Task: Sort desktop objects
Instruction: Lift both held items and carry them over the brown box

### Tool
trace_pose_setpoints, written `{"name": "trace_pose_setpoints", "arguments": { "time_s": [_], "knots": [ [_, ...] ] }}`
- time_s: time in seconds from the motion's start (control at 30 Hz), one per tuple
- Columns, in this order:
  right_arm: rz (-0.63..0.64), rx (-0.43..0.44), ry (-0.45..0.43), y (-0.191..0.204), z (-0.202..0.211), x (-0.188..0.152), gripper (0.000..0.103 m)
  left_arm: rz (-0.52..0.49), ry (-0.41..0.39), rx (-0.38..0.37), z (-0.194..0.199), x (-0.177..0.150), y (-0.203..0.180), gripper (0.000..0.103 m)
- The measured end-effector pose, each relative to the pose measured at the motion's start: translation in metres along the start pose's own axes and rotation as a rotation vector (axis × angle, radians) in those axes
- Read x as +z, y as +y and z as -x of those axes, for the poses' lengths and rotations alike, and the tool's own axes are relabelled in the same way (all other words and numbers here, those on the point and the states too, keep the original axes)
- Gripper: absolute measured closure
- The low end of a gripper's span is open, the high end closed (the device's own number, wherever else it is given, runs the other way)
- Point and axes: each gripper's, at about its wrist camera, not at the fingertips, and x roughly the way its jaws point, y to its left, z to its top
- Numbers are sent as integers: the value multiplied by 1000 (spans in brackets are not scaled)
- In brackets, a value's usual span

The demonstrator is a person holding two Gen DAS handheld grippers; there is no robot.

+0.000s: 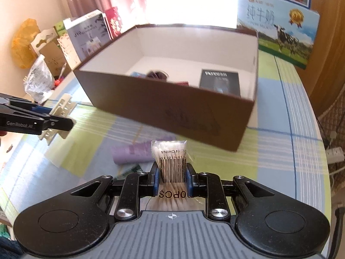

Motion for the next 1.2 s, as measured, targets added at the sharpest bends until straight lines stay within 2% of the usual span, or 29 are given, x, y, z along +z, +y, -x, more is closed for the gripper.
{"name": "trace_pose_setpoints", "arguments": {
  "time_s": [0.33,0.53,0.9,1.2],
  "knots": [
    [9,79,-98,9,10,49,82,-49,-74,-10,6,48,-4,67],
    [33,68,-145,9,2,88,82,-83,-93,-17,-8,85,-7,67],
    [4,28,-122,-13,-59,155,82,-137,-54,23,-73,155,5,67],
    [-16,-19,-85,-36,-109,192,82,-205,-11,84,-131,191,10,67]
  ]
}}
